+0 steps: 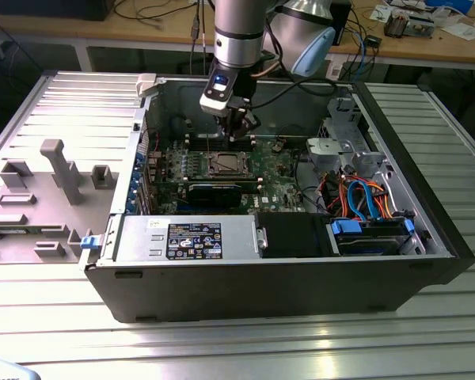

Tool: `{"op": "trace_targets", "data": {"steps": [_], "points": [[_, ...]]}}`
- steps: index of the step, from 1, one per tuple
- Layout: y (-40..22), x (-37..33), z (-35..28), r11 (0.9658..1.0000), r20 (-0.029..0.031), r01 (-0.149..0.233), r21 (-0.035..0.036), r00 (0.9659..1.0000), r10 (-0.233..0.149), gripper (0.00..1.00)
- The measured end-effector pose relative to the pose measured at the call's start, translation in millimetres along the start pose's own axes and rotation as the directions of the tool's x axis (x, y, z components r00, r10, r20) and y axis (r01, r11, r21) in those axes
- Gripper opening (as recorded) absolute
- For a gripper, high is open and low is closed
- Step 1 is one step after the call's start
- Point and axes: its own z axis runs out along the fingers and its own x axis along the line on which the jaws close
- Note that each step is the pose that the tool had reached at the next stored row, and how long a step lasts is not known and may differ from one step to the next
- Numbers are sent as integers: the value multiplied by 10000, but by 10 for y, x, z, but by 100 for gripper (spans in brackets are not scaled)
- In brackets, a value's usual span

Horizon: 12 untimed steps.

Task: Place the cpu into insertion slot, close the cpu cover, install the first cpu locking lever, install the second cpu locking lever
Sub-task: 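Install the first cpu locking lever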

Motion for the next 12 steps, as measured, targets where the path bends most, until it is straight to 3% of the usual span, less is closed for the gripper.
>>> {"op": "trace_targets", "data": {"steps": [12], "points": [[0,0,0,9981,31,615,-31,9981,-615,11]]}}
